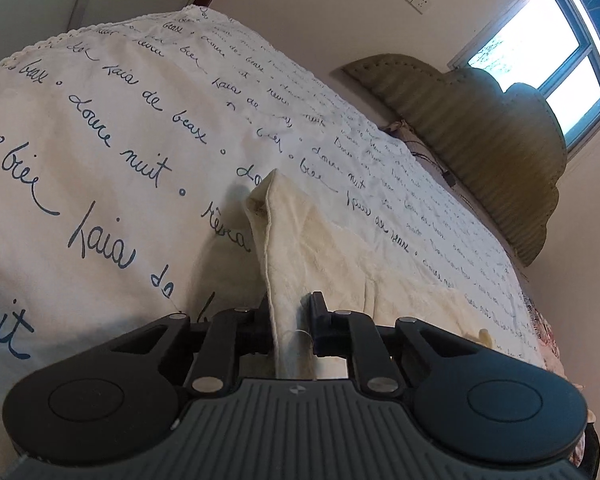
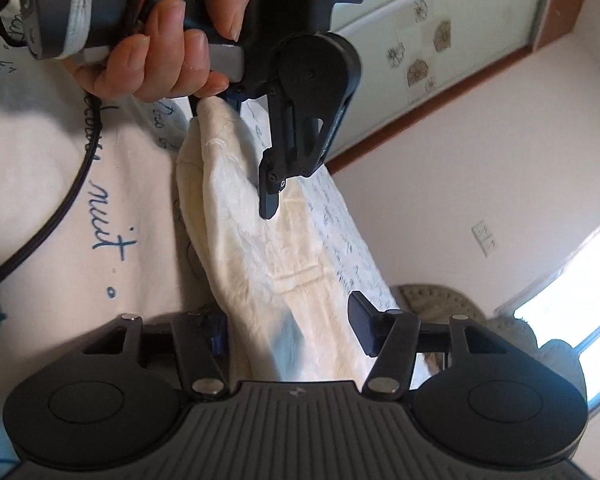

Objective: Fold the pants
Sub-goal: 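Grasp the pants hem end with the left gripper while the right gripper pinches beside it, then lift the hem end with both grippers and fold it over toward the waistband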

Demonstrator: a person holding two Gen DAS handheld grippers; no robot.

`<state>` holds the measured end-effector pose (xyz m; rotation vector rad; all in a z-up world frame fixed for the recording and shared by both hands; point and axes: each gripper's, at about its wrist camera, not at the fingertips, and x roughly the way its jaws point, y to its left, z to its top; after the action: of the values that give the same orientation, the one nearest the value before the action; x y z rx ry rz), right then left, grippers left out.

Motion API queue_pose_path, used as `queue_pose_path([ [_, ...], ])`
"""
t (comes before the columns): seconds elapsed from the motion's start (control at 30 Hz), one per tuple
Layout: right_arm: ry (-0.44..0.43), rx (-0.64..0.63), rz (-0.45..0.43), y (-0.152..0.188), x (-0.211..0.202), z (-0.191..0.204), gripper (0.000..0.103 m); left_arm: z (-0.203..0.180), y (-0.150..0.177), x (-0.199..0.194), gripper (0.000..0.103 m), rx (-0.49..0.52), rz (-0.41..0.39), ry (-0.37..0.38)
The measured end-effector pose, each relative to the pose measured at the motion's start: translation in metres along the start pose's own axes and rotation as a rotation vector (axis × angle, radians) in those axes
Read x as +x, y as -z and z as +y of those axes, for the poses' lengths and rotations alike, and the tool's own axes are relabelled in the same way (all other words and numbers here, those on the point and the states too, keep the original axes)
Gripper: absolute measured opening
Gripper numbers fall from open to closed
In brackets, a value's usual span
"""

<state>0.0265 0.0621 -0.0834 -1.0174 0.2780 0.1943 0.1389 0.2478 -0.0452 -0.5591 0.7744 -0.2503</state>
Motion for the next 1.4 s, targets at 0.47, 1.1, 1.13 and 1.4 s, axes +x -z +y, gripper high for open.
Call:
queue_pose_path([
  [0.47, -0.165, 0.412, -0.096, 0.021, -0.014, -0.078, 0.016, -0.068, -0.010, -0.045, 0.012, 0.095, -0.131, 0.016],
  [1.1, 0.051, 0.821, -0.207, 0.127, -0.099, -0.181, 0.014, -0.306, 0.033, -0.042, 0.012, 0.472, -0.183, 0.233],
  [1.13, 0.059, 0.846, -0.204, 0.135, -0.102, -0.186, 0.014, -0.317, 0.038, -0.036, 0.012, 0.492, -0.170, 0.242],
  [1.4, 0.080, 1.046, -0.139, 0.196, -0.114, -0.199, 0.014, -0.380, 0.083, 0.033, 0.013, 0.610, -0.029, 0.306],
])
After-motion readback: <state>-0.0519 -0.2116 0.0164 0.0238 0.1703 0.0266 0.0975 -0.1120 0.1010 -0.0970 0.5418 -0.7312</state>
